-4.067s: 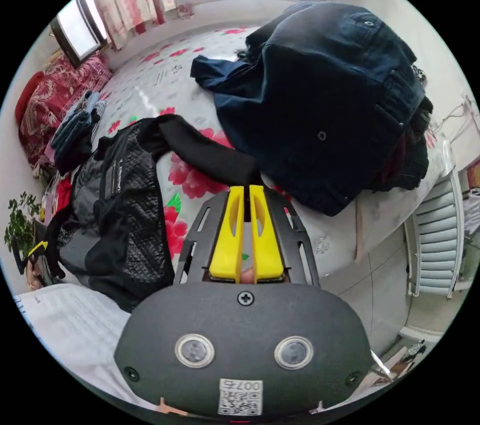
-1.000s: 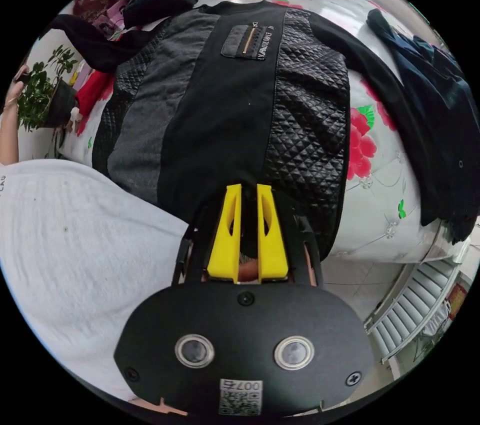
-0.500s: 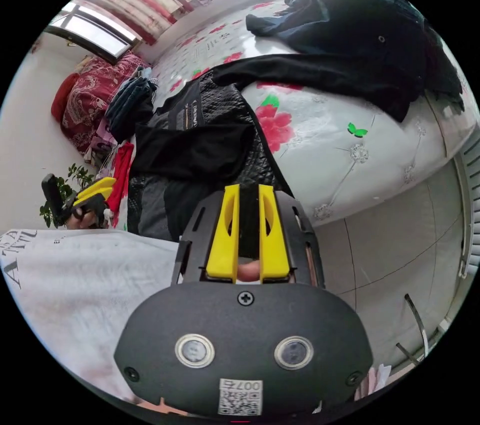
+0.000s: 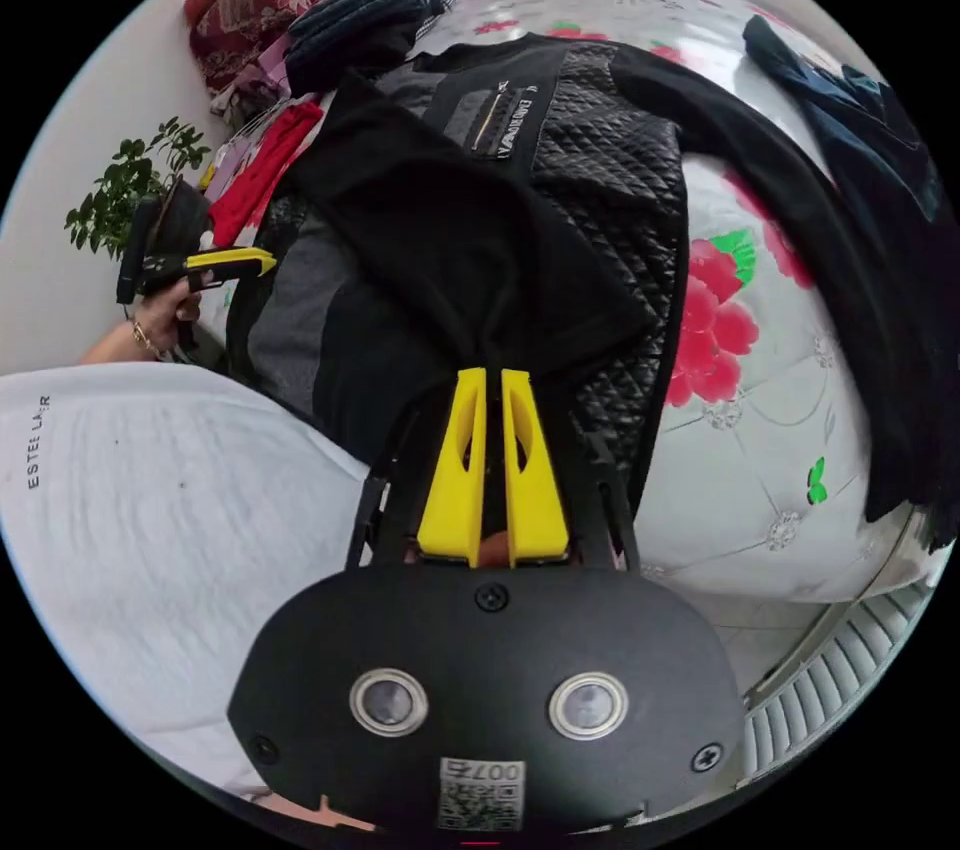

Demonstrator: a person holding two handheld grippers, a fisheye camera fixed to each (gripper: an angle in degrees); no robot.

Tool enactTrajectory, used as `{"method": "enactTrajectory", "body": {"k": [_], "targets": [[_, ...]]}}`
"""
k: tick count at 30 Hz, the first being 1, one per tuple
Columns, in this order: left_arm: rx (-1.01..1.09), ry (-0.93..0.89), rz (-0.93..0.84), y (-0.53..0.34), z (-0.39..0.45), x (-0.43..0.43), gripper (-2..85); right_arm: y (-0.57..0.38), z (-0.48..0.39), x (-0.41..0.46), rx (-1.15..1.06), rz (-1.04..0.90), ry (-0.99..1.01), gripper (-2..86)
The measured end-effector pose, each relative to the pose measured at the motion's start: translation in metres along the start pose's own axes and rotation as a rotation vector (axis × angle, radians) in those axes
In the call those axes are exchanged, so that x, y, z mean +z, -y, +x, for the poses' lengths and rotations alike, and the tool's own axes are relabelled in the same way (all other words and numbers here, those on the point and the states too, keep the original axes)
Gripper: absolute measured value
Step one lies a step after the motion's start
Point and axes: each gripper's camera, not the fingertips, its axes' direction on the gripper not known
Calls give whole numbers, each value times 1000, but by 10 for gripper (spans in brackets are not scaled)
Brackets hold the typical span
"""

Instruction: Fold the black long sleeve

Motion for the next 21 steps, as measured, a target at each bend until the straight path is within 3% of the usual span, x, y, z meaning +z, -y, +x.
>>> {"method": "enactTrajectory", "body": {"k": [3, 6, 10, 14, 16, 19, 21], "targets": [[35, 67, 10, 3, 15, 2, 63, -21, 5, -13, -61, -4, 89, 26], [23, 87, 18, 6, 20, 5, 63, -44, 34, -35, 17, 81, 80, 41], [-32, 82, 11, 11, 17, 6, 61, -76, 131, -89, 414, 290, -110, 68], [-126, 71, -20, 13, 13, -1, 54, -121, 229, -130, 845, 504, -135, 85], [-150, 41, -4, 6, 13, -6, 54, -126, 251, -132, 911, 521, -143, 86], [-203, 29, 22, -12, 10, -14, 54, -111, 273, -109, 894, 385, -85, 72], [-252, 21, 6, -28, 2, -15, 56, -102, 265, -111, 858, 379, -209, 54]]}}
